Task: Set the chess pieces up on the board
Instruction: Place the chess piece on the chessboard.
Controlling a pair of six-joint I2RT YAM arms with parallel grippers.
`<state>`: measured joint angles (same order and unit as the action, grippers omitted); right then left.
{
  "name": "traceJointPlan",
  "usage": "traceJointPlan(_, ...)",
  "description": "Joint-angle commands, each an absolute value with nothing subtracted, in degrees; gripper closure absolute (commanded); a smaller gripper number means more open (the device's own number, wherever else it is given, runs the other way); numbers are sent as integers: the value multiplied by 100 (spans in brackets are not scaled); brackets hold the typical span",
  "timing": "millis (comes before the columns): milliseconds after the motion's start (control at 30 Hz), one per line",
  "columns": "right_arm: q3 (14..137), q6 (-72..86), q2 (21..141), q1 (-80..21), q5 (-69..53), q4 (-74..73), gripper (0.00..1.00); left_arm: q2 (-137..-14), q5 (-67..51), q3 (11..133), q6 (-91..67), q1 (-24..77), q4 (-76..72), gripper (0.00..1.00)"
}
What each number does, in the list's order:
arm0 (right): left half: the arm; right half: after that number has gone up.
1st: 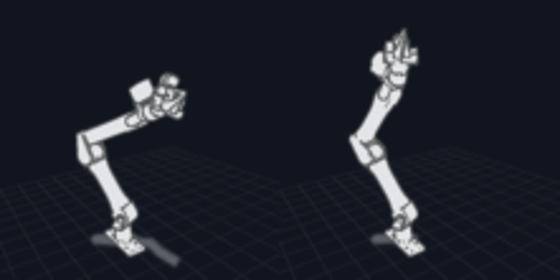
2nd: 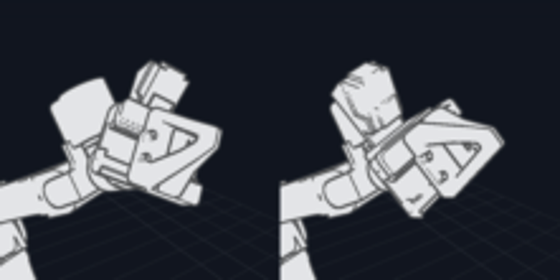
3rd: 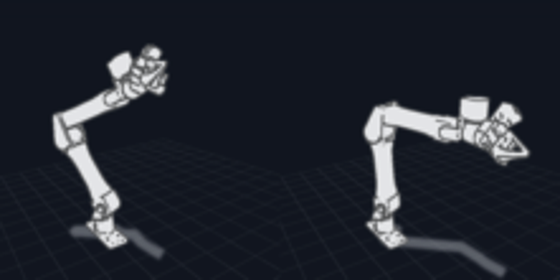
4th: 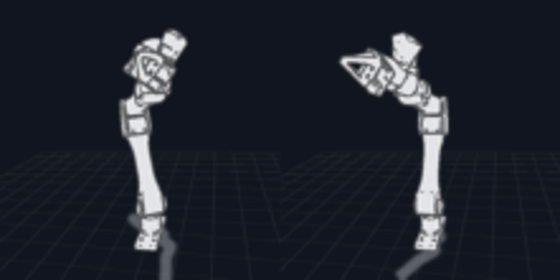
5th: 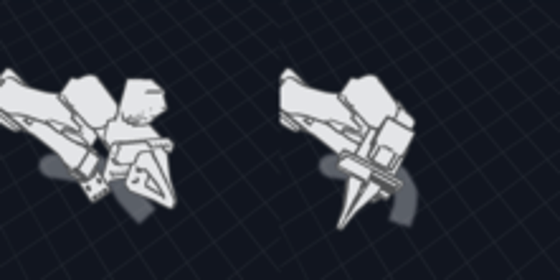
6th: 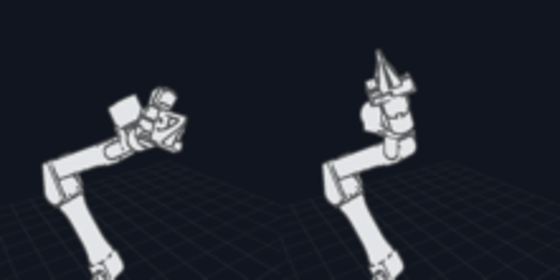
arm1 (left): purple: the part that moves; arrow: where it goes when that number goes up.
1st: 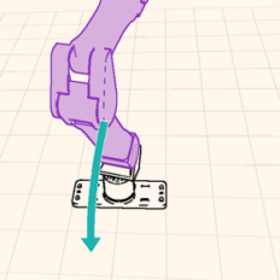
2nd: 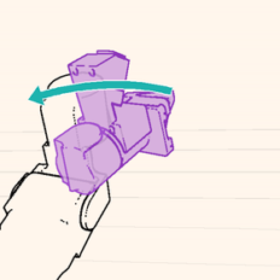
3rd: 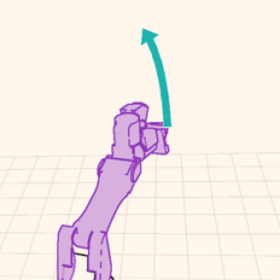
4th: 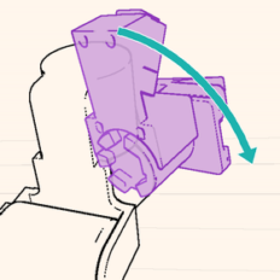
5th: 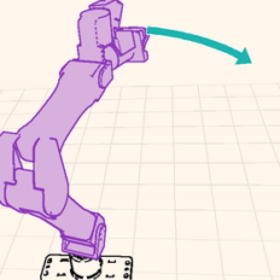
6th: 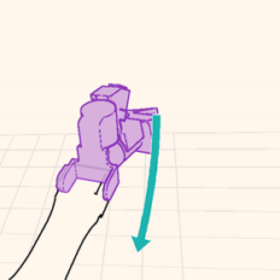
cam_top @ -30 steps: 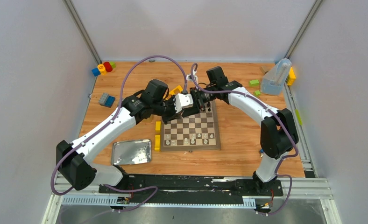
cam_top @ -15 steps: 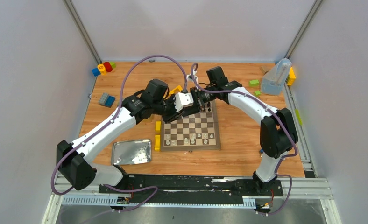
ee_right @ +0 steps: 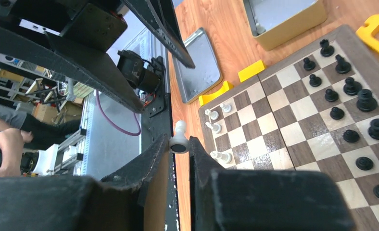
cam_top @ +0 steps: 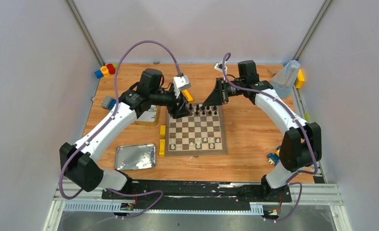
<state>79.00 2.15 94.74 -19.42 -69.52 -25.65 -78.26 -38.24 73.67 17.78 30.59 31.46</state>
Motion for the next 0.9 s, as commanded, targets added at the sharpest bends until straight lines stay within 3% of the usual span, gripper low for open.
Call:
traceJointPlan(0, 7784, 800, 9048, -1700, -7307, -1899, 96, -8072, -5201, 7717, 644, 2999, 2312, 31)
traceJointPlan(533, 7756, 1248, 9052, -1563, -7569, -1497, 96, -9069, -6043, 7901, -2119, 2779, 321, 40)
traceJointPlan(867, 7699, 1314, 9123, -1493, -7576, -1395, 96, -9191, -6238, 7785, -2705, 2759, -264, 60)
